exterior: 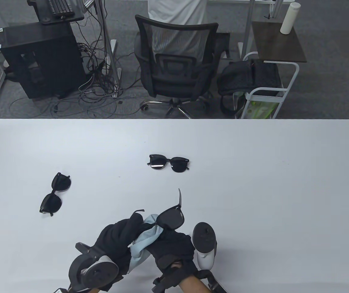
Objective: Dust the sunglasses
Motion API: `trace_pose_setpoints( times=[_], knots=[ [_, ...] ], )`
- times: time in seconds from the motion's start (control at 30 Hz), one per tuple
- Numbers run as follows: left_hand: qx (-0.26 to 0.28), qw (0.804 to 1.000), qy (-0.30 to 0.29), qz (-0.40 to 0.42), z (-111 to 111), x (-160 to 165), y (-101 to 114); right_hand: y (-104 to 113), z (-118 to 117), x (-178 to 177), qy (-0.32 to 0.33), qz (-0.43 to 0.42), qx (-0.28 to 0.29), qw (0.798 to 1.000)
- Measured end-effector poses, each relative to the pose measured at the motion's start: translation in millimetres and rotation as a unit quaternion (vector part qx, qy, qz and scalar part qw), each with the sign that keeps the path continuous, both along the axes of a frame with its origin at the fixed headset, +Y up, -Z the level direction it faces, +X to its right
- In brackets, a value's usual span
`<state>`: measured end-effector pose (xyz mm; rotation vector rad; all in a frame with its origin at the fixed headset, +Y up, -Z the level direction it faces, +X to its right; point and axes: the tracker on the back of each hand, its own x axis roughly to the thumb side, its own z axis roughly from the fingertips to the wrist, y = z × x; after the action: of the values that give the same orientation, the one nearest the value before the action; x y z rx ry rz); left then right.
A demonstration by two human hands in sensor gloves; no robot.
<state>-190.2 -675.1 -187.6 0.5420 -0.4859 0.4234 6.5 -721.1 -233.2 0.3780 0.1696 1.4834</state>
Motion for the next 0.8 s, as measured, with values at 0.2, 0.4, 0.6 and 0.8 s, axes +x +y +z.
trace_pose_setpoints(
  times=[0.2,0.4,0.6,0.8],
  knots=[
    [-0.01,1.0,-0.015,0.006,2.1,4.6,-1.7,0.3,1.2,2.0,-0.029,0.021,0.014,0.999],
    [-0.031,0.999,-0.015,0.024,-1.3,1.6,-2.9,6.7,4.5,3.3,-0.047,0.049,0.056,0.996],
    [-0.029,0.999,-0.001,0.026,-3.9,-4.3,-2.1,4.4,4.4,-1.6,0.001,0.029,0.046,0.999],
    [-0.03,0.999,0.006,0.024,-5.1,-6.2,-2.3,0.8,5.8,-6.7,0.021,0.016,0.018,0.999]
  ],
)
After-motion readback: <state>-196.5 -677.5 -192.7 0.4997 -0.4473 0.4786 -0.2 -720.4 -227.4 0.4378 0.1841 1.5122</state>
